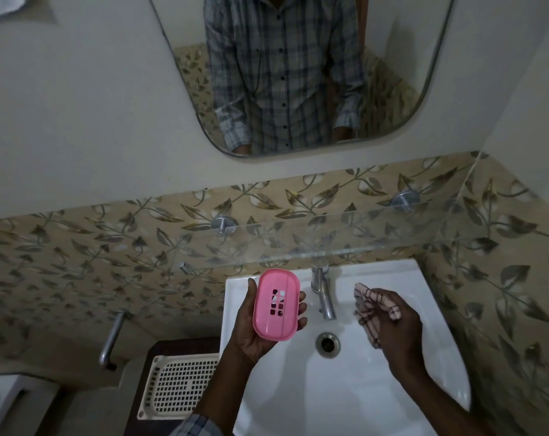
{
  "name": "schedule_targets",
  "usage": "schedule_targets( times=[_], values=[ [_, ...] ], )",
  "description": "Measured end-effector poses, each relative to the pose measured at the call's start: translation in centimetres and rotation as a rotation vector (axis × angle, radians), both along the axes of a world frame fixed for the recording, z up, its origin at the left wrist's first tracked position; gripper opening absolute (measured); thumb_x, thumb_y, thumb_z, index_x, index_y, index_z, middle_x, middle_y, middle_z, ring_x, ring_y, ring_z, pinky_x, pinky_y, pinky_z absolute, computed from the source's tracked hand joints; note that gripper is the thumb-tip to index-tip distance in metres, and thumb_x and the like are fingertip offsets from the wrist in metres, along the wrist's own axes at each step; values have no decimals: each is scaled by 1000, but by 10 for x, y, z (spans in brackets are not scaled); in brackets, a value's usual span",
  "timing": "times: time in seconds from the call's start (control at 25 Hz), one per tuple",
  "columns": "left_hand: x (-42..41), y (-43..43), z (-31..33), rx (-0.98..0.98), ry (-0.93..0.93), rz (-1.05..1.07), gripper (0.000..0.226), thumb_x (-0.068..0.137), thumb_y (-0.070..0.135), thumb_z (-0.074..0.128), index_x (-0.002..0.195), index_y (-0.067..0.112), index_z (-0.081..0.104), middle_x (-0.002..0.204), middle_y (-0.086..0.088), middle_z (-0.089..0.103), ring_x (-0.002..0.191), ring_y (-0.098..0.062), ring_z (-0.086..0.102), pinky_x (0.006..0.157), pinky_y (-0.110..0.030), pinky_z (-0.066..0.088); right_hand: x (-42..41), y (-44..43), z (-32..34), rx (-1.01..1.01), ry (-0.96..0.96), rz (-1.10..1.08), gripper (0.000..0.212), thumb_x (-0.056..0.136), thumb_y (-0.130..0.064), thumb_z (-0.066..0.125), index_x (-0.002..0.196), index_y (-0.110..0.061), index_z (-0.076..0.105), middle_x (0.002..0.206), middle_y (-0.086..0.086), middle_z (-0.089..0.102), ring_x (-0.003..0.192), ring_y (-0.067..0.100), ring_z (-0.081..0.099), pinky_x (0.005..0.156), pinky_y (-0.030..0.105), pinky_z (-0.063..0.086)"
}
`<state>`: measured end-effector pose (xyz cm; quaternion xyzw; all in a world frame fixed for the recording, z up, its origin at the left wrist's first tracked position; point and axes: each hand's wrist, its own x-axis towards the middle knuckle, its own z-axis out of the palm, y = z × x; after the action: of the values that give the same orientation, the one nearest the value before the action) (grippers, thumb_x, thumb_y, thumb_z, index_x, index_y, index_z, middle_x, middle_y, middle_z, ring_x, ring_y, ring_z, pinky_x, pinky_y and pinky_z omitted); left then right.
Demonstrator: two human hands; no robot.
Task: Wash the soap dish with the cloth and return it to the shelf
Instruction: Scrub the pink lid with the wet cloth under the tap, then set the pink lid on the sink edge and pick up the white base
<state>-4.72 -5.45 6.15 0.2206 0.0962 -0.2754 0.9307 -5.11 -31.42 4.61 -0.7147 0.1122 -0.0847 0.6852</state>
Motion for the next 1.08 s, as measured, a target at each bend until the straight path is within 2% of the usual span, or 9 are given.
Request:
schedule_targets(
  times=[0.12,0.24,0.28,0.4,0.52,0.64,0.72,0.84,1.08],
  values=[
    [4,-12,-1,167,69,-31,93,62,41,88,133,-7,54,118,-27,61,101,-41,63,93,-55,48,-7,-10,-21,218,185,-82,34,95,2,54,105,-21,76,98,8,78,89,37,73,78,58,60],
    [12,-32,1,386,63,-62,91,59,29,80,137,-5,48,112,-24,61,93,-36,61,83,-48,50,-15,-16,-35,563,448,-204,19,94,-4,58,105,-6,73,89,24,74,73,46,71,73,70,54],
    [17,-45,6,536,-6,-77,89,61,28,78,140,2,47,115,-20,62,95,-34,62,82,-45,52,-18,-20,-40,663,529,-206,19,94,-4,58,108,0,70,91,28,72,74,46,71,74,72,52],
    [44,-98,24,1197,-417,-251,102,62,40,86,149,30,32,132,-5,57,113,-23,61,82,-29,55,-24,-28,-44,859,623,-228,33,92,4,50,123,3,61,114,41,61,108,60,58,85,79,42],
    [90,-151,6,1717,-794,-415,107,61,49,86,148,16,34,142,-9,46,124,-27,50,96,-31,46,-27,-34,-46,927,656,-298,39,93,7,44,130,1,54,120,42,58,115,59,54,93,76,40],
    [131,-176,-31,1893,-909,-583,116,66,38,87,155,8,19,152,-17,35,136,-35,39,111,-36,36,-27,-39,-55,865,714,-334,42,93,9,46,134,3,50,116,41,61,108,56,60,94,74,41],
    [145,-177,-56,2002,-929,-648,115,69,33,84,156,7,14,153,-18,35,138,-37,36,114,-41,31,-28,-43,-59,809,748,-345,39,93,8,47,132,5,53,113,37,65,102,51,65,89,65,51],
    [151,-172,-82,2001,-952,-653,112,73,26,81,156,4,9,155,-20,33,141,-36,32,116,-40,23,-28,-43,-63,821,750,-346,31,93,8,50,123,10,58,110,32,68,95,43,67,78,51,58],
    [149,-164,-108,2045,-1050,-563,111,72,18,82,156,7,11,157,-19,30,143,-36,29,118,-42,25,-4,-32,-59,889,688,-340,32,93,7,50,124,11,57,119,31,64,114,44,60,98,57,47]
  ],
)
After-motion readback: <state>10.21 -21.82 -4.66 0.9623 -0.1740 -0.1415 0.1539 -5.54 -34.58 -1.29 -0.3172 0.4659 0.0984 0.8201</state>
